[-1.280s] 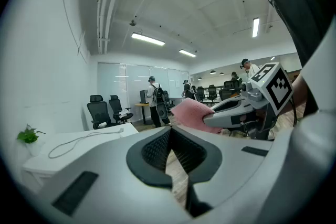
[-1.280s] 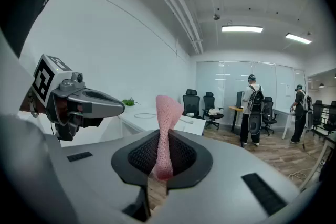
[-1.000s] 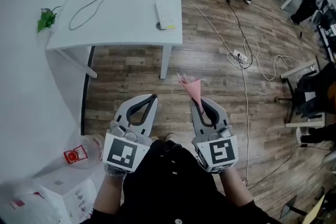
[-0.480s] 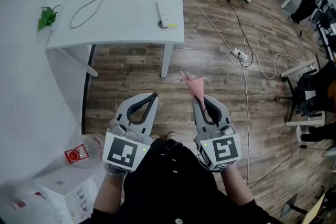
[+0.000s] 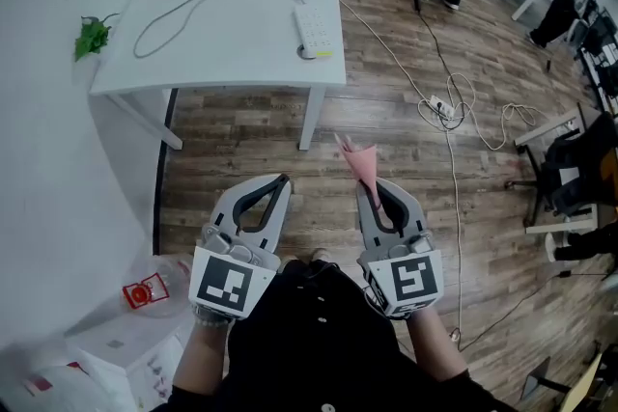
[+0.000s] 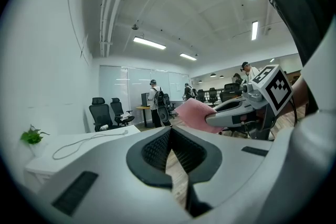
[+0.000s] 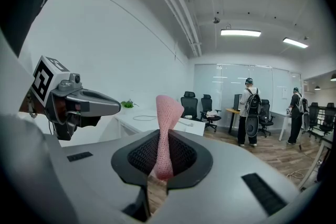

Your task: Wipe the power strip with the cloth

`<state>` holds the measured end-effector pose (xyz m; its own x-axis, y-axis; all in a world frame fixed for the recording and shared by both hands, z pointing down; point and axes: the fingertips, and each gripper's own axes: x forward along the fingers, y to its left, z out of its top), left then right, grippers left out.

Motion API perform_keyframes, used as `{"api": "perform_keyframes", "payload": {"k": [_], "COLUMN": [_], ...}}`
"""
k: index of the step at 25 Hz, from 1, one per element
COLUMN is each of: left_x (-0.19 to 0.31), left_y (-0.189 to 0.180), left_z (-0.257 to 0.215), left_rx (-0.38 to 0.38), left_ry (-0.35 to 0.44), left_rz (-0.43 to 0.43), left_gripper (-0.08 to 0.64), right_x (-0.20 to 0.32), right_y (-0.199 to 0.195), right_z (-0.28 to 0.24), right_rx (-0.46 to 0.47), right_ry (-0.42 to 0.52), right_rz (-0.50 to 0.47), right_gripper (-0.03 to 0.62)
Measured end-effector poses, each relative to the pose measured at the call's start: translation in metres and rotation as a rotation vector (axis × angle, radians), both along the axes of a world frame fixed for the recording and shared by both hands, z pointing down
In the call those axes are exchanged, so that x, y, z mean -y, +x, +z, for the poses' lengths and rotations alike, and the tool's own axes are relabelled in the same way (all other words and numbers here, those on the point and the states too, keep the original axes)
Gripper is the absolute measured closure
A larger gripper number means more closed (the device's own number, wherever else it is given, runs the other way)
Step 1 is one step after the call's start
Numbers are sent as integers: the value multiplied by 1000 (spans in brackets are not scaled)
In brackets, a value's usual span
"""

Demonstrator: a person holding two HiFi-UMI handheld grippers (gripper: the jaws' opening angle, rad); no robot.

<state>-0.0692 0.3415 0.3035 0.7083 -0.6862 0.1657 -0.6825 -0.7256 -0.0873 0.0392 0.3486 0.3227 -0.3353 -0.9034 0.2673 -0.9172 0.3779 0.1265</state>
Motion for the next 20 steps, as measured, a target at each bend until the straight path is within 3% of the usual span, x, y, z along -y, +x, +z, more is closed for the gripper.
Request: {"api": "perform_keyframes", "payload": {"k": [10,20], "left_x": [-7,4], "left_y": [-31,-28], "left_z": [8,15], "left_rx": [-2,-3], "left_ry": [-6,-2], "left_rz": [-2,7], "left_gripper": [549,549], "right_x": [-7,2], "right_y": [-16,-8], "right_z": [3,7], "right_rx": [2,-3], "right_ry": [24,30], "right_rz": [55,76], "right_gripper": [535,535]}}
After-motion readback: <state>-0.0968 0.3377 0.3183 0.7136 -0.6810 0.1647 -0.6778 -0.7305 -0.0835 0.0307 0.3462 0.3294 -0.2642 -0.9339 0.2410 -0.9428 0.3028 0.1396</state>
